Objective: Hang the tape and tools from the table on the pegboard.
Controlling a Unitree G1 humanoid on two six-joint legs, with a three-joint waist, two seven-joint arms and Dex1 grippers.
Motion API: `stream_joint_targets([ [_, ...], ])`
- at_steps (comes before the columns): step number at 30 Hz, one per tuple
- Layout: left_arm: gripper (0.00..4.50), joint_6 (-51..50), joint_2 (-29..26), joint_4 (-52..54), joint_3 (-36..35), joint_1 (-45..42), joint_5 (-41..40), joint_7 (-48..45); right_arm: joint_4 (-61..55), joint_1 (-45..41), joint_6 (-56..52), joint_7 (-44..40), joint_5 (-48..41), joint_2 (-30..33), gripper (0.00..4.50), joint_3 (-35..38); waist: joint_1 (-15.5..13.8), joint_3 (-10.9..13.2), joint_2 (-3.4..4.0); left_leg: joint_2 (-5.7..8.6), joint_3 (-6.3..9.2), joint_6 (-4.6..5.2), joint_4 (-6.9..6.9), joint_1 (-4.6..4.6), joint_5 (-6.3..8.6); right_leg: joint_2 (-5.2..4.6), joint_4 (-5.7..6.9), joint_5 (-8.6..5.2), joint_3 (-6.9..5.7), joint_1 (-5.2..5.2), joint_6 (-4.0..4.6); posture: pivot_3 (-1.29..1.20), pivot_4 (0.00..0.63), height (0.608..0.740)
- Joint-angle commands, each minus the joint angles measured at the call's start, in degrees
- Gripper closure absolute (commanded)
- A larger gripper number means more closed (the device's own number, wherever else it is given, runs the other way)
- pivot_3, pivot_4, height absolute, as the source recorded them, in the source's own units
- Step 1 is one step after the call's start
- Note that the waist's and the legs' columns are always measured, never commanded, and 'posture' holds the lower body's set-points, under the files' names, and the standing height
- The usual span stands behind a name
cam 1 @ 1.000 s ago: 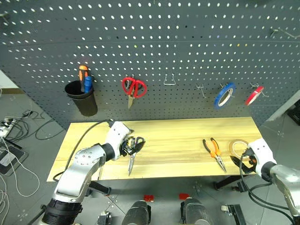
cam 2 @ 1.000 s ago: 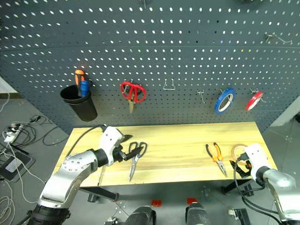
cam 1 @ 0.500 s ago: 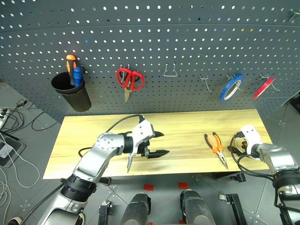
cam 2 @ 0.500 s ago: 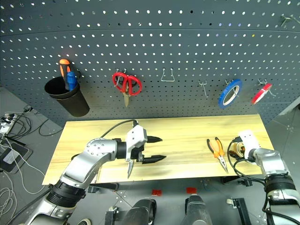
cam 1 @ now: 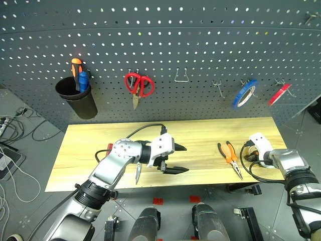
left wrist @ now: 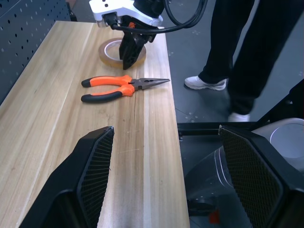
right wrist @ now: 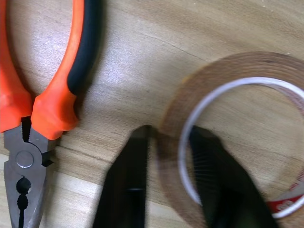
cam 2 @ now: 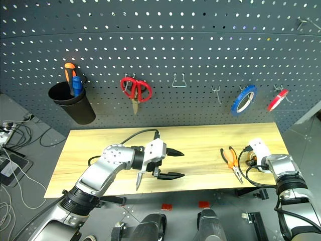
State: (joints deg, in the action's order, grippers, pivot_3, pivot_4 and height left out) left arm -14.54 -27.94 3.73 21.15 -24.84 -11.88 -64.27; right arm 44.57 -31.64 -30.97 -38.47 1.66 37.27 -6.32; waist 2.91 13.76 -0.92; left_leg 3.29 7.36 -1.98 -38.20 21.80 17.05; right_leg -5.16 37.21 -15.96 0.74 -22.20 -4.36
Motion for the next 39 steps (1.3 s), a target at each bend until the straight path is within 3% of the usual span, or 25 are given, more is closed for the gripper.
stream_joint_targets([
  [1, 0.75, 1.7, 1.1, 0.7, -1.5, -0.5, -0.7, 0.7, -1.9, 3.5, -0.3, 1.8, 1.1, 0.5, 4.08, 0.5, -0.1, 0.0, -0.02, 0.0, 0.01, 0.0, -0.01, 0.0, 0.0, 0.0, 0.0, 0.01, 0.0, 0.01, -0.01, -0.07, 0.232, 0.74],
  [4, 0.75, 1.4, 2.1, 1.3, -4.4, 0.1, -2.5, 2.5, -16.6, 9.4, 0.2, 3.8, 0.5, 3.9, 4.08, 4.4, -0.6, 0.0, 0.06, 0.02, 0.01, 0.01, -0.01, 0.05, -0.01, -0.02, 0.01, 0.02, 0.0, -0.04, -0.02, -0.07, 0.228, 0.74],
  [8, 0.75, 0.4, 2.3, 2.9, -7.5, 2.2, -4.8, 4.1, -45.0, 23.5, -1.3, 8.1, 1.0, 5.6, 4.08, 10.9, -0.6, -0.1, 0.35, 0.03, -0.07, 0.0, 0.08, 0.37, -0.02, -0.04, 0.01, 0.01, 0.1, -0.47, -0.03, -0.1, 0.231, 0.74],
  [12, 0.75, 1.1, 3.1, 5.1, -10.3, 4.5, -5.6, 7.4, -70.1, 35.6, 0.6, 15.8, 4.7, -0.6, 4.08, 10.7, 0.4, -0.1, 0.32, -0.02, -0.14, -0.03, -0.01, 0.84, -0.03, -0.02, 0.34, 0.01, 0.16, -1.04, -0.03, -0.12, 0.235, 0.74],
  [15, 0.75, 2.5, 3.9, 6.2, -12.2, 5.6, -5.1, 10.3, -78.5, 38.6, 8.0, 20.9, 10.6, -4.1, 4.08, 6.0, 0.7, 0.0, 0.32, -0.05, -0.15, -0.12, -0.01, 0.77, -0.1, 0.0, 0.64, 0.01, 0.22, -1.13, -0.03, -0.12, 0.238, 0.74],
  [20, 0.75, 2.7, 4.7, 9.0, -15.1, 6.4, -5.4, 14.6, -78.2, 32.2, 15.0, 23.0, 13.7, -8.2, 4.08, 0.6, 0.6, 0.0, 0.25, 0.06, -0.14, -0.02, 0.01, 0.56, -0.38, -0.01, 0.74, 0.32, 0.27, -0.98, 0.03, -0.09, 0.234, 0.74],
  [28, 0.75, 1.7, 3.7, 11.0, -16.0, 6.6, -4.9, 16.8, -58.8, 14.9, 22.7, 20.6, 9.0, -13.0, 4.08, 0.2, 0.2, 0.0, 0.15, 0.0, -0.07, -0.29, 0.13, 0.65, -0.64, 0.09, 0.66, 0.36, 0.16, -1.1, 0.11, -0.05, 0.226, 0.74],
  [35, 0.75, 2.0, 3.6, 10.6, -15.3, 6.2, -4.2, 17.0, -46.6, 7.5, 26.3, 18.6, 6.6, -15.5, 4.08, 0.5, 0.3, 0.0, 0.15, 0.01, -0.1, -0.28, 0.12, 0.69, -0.68, 0.06, 0.72, 0.37, 0.2, -1.16, 0.13, -0.04, 0.225, 0.74],
  [39, 0.75, 2.9, 2.9, 9.6, -15.4, 6.2, -3.4, 16.9, -49.8, 11.5, 24.6, 17.9, 5.8, -15.3, 2.84, 1.1, 0.1, 0.0, 0.15, 0.01, -0.09, -0.27, 0.11, 0.73, -0.68, 0.05, 0.71, 0.37, 0.19, -1.18, 0.13, -0.04, 0.226, 0.74],
])
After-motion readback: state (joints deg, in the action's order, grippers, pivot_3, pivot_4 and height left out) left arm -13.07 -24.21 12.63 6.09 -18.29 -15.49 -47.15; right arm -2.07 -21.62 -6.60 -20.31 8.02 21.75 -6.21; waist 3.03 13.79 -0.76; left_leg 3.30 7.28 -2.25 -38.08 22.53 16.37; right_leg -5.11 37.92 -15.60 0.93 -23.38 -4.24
